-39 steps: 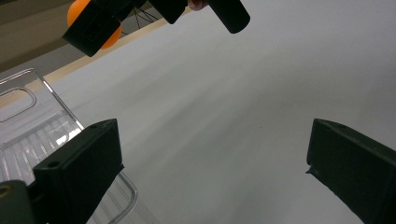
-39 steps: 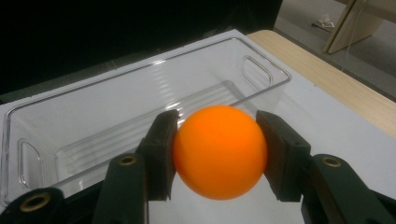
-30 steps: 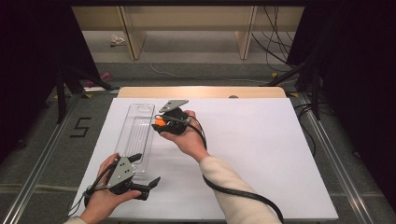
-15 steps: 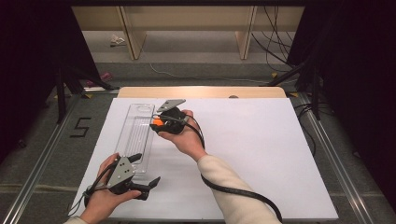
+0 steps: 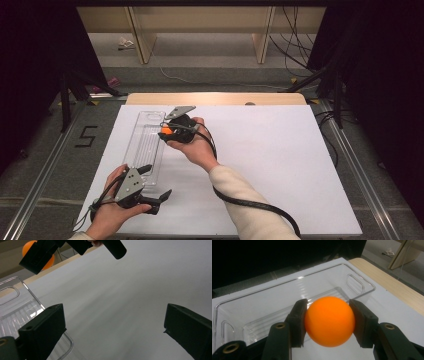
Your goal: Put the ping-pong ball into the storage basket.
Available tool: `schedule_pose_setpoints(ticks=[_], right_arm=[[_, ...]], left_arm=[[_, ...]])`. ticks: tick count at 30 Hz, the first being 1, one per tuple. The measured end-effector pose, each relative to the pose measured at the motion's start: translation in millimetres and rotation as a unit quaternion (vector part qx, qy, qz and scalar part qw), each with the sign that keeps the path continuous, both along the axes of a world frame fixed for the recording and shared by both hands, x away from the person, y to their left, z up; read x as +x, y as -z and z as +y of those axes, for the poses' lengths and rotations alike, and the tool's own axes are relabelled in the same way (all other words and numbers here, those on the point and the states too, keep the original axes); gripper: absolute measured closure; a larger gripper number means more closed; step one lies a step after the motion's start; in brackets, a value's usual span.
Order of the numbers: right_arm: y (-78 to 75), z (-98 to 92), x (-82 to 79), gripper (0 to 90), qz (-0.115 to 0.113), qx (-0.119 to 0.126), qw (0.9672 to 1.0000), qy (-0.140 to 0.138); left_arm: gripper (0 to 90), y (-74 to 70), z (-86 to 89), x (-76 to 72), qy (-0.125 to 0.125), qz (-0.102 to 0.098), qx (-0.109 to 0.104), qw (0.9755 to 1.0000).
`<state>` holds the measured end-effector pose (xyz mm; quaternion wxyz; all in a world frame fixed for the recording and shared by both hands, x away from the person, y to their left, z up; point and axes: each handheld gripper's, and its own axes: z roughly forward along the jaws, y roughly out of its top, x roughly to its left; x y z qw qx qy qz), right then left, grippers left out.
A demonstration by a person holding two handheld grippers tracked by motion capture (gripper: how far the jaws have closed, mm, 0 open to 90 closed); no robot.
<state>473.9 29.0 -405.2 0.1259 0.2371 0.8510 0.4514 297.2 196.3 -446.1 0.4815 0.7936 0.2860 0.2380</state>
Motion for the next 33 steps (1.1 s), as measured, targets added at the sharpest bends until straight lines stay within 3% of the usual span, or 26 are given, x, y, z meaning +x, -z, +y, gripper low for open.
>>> schedule_pose_setpoints(ticks=[33], right_arm=[[-1.2, 11.2, 3.2, 51.5, 0.001, -0.001, 1.0, -0.002]], left_arm=[[3.4, -0.1, 0.0, -0.3, 0.0, -0.001, 0.0, 1.0]])
